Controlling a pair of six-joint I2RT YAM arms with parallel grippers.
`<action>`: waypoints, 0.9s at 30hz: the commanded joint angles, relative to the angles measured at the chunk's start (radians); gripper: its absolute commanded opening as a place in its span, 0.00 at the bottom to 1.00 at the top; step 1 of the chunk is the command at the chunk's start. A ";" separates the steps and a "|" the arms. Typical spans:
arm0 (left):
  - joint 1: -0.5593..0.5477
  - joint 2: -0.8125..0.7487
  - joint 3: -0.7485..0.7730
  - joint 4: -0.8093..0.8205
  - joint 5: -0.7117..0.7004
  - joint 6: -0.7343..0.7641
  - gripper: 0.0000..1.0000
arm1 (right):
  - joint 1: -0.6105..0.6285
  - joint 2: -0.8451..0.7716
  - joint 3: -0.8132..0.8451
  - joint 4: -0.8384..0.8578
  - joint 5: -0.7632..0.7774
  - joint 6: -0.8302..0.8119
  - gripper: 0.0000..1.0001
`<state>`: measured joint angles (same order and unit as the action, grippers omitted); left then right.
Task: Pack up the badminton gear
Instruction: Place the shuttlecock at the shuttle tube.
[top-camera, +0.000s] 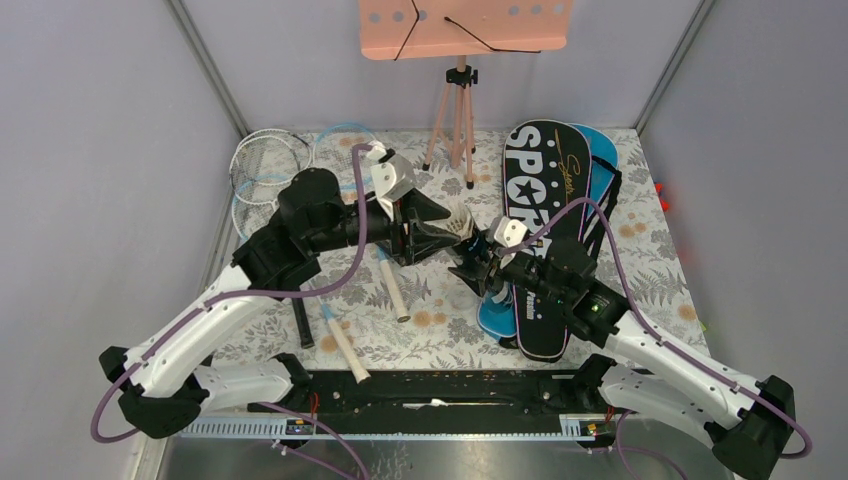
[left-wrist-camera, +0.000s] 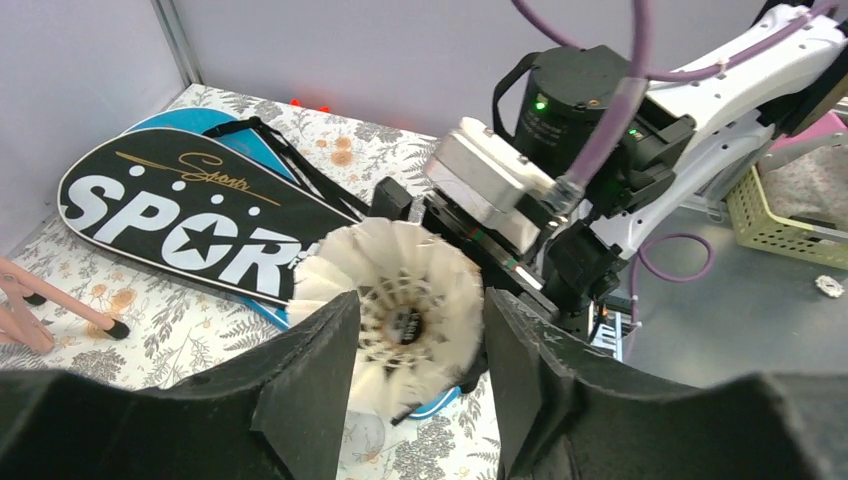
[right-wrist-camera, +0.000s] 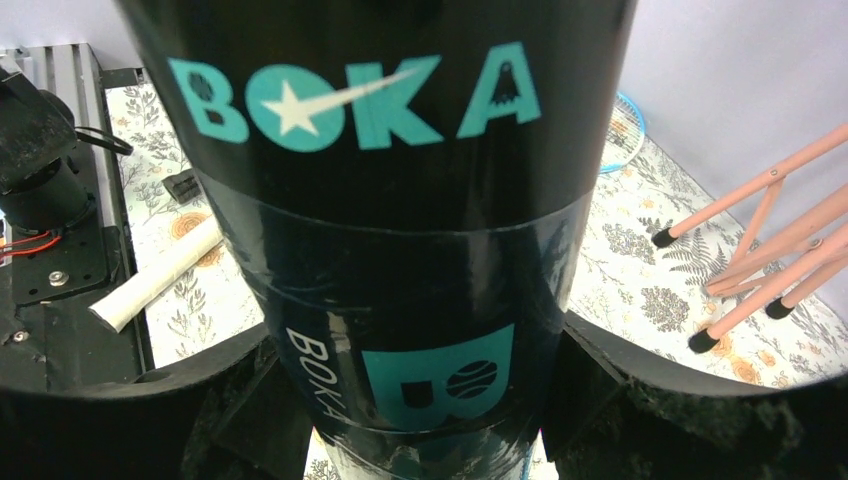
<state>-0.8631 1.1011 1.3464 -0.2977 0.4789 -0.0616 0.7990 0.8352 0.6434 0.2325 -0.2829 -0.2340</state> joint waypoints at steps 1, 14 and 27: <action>-0.006 -0.048 0.047 0.044 0.009 -0.047 0.55 | -0.001 0.007 0.022 0.079 0.008 0.023 0.43; -0.007 -0.061 0.108 -0.048 -0.422 0.050 0.99 | -0.001 0.015 0.030 0.052 0.000 0.007 0.43; -0.006 0.109 0.227 -0.316 -0.370 0.253 0.99 | -0.001 0.023 0.040 -0.025 -0.090 -0.078 0.43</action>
<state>-0.8677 1.1759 1.5108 -0.5236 0.0597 0.0956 0.7982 0.8539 0.6479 0.2111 -0.3210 -0.2615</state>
